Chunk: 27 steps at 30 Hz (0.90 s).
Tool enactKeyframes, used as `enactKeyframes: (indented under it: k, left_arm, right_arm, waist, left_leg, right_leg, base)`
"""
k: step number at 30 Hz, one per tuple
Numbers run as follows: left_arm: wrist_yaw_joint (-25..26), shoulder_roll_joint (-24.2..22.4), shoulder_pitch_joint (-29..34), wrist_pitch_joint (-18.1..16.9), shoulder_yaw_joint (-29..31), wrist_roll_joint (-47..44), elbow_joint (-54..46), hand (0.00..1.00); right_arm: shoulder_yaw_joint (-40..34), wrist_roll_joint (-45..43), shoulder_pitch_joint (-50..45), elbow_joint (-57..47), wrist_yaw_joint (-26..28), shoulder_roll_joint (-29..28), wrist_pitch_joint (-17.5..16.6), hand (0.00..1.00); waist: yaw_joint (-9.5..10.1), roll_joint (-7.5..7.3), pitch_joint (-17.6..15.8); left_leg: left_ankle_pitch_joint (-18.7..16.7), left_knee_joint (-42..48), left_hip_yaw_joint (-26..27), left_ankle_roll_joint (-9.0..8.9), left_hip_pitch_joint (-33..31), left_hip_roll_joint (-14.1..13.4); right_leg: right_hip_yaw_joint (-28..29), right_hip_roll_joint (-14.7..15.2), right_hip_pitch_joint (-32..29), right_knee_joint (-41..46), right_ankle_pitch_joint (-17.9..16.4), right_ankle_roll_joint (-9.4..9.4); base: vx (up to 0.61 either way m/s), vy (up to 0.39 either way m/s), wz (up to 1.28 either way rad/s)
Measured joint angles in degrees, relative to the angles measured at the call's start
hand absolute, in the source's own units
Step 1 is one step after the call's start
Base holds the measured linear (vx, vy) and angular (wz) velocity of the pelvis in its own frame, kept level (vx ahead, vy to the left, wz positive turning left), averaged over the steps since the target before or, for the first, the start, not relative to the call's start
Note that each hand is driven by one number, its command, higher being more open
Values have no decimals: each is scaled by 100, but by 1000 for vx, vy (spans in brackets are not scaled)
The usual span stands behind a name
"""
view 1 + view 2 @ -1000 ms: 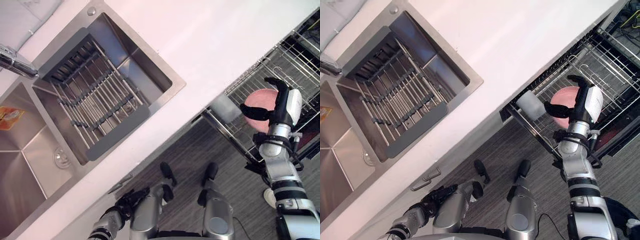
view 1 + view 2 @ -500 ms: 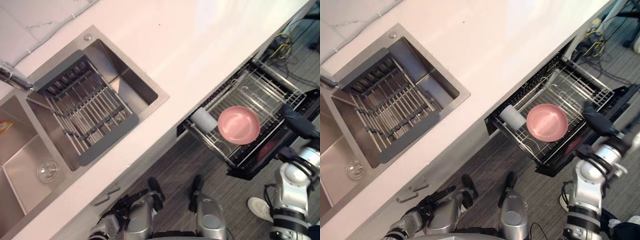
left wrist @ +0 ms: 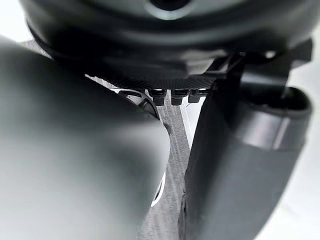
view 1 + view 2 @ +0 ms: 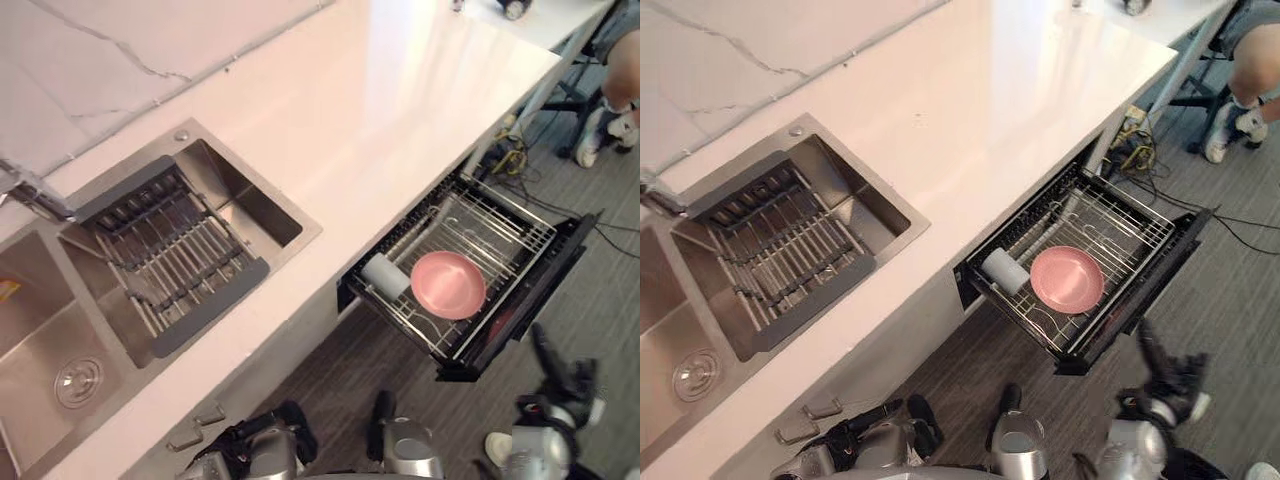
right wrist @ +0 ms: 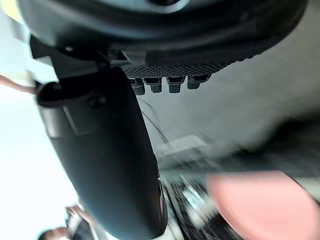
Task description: Walk over to the sink, pick up the cup, carry it to the dishwasher, place the cup inside the dishwasher, then close the dishwasher door
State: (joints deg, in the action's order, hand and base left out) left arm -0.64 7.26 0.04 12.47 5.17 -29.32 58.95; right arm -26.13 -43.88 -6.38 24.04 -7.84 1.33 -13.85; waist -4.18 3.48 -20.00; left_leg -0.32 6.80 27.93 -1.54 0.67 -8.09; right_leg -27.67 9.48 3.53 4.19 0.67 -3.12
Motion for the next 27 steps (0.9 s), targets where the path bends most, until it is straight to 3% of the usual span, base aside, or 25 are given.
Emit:
enactKeyframes:
  k: [3, 5, 13, 22, 27]
  left_arm:
    - [-21, -20, 74, -70, 5, -3, -8, 100]
    - [-114, -41, 119, -93, 182, -47, -50, 100]
    - [-285, -37, 213, -170, 246, 7, -75, 100]
    - [-469, -229, 584, -241, 499, 115, -79, 100]
    - [-624, -287, 592, -346, 617, 119, -76, 100]
  right_arm:
    - [52, -83, 11, 110, 73, -41, -34, 100]
    - [56, -276, 102, 261, 94, 64, -84, 100]
    - [203, -889, 427, 702, 187, 341, -71, 100]
    - [433, -899, 1170, 1126, 413, 798, 286, 100]
    - [765, -1101, 1765, 1395, 525, 1062, 441, 100]
  waist:
    - [37, 21, 27]
    - [146, 17, 31]
    - [259, 22, 75]
    - [597, 321, 273]
    - [769, 381, 296]
  left_leg:
    - [58, -32, 282, -77, 3, -57]
    - [76, -67, 246, -55, 3, 37]
    - [190, -151, -173, 45, -4, 216]
    - [424, -261, -558, 115, -173, 257]
    - [488, -258, -698, 134, -293, 233]
  right_leg:
    - [-265, 102, 93, 3, -8, -58]
    - [-330, 192, 120, 8, 19, -113]
    - [-710, 294, 349, -18, 30, -192]
    - [-1050, 243, 373, -22, -9, -190]
    - [-1165, 158, 333, -34, -61, -105]
  base:
    - [12, 33, 51]
    - [4, 68, 22]
    - [-19, 42, 26]
    - [-34, 10, 20]
    - [-6, -11, 11]
